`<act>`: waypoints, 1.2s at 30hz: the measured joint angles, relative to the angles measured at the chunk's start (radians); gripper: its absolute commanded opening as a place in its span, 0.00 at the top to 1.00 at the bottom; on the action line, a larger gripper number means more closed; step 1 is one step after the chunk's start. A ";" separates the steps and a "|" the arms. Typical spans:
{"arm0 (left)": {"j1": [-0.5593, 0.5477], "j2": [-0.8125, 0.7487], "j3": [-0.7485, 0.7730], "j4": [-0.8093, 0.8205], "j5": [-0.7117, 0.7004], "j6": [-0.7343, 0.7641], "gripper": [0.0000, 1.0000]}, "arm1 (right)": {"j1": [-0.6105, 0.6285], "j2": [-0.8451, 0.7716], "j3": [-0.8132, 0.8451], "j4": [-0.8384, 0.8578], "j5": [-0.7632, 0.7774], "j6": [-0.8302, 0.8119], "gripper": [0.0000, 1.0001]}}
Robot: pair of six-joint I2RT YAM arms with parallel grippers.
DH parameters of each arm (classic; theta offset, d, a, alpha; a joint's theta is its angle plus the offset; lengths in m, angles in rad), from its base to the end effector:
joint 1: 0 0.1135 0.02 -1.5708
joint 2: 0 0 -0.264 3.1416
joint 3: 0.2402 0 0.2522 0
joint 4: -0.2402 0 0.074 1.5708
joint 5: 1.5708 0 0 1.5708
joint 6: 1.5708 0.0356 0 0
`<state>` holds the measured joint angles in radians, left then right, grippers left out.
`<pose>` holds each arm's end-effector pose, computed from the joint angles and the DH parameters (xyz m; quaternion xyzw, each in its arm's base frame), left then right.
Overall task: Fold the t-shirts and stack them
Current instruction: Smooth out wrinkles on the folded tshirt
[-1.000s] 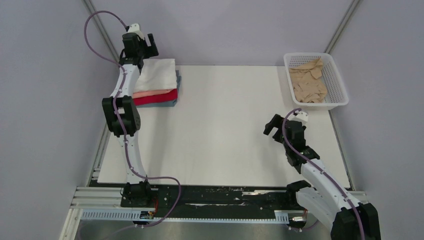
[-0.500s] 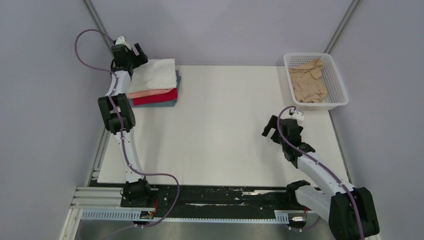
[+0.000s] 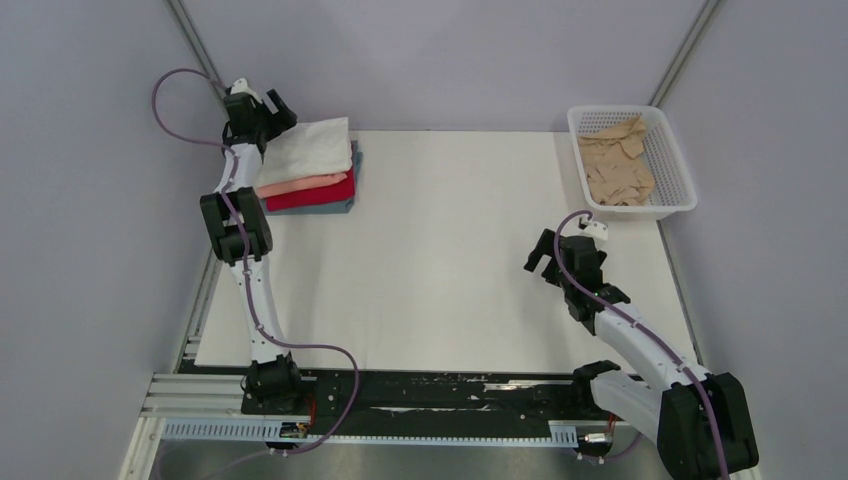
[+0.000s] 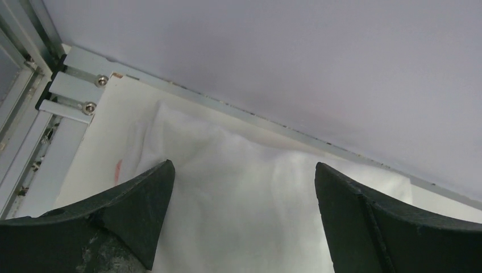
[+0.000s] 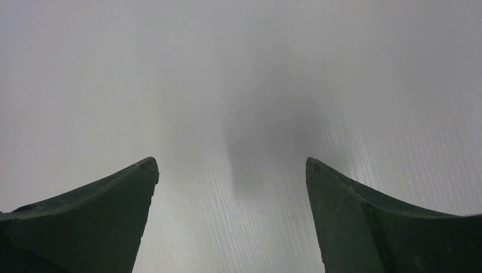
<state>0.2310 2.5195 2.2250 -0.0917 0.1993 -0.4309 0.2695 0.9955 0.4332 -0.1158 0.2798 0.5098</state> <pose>0.5733 0.1276 0.2126 -0.2157 0.7988 -0.1376 0.5445 0.1953 0.0437 0.1873 0.1668 0.8796 0.0460 0.4432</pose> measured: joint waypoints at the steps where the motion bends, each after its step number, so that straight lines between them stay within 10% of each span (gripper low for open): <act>1: 0.000 0.000 0.012 -0.002 0.005 -0.007 0.00 | 0.000 0.000 0.000 0.000 0.000 0.000 0.00; 19: -0.145 -0.553 -0.410 0.011 0.077 -0.081 0.00 | 0.000 -0.150 0.000 -0.001 -0.058 -0.002 0.00; 36: -0.232 -0.441 -0.691 0.089 0.285 -0.138 0.00 | 0.000 -0.164 0.000 -0.015 -0.081 -0.009 0.00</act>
<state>-0.0010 2.0781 1.5337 -0.0032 0.4843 -0.5686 0.2695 0.8314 0.4328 -0.1310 0.1989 0.5007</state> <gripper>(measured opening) 1.000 0.998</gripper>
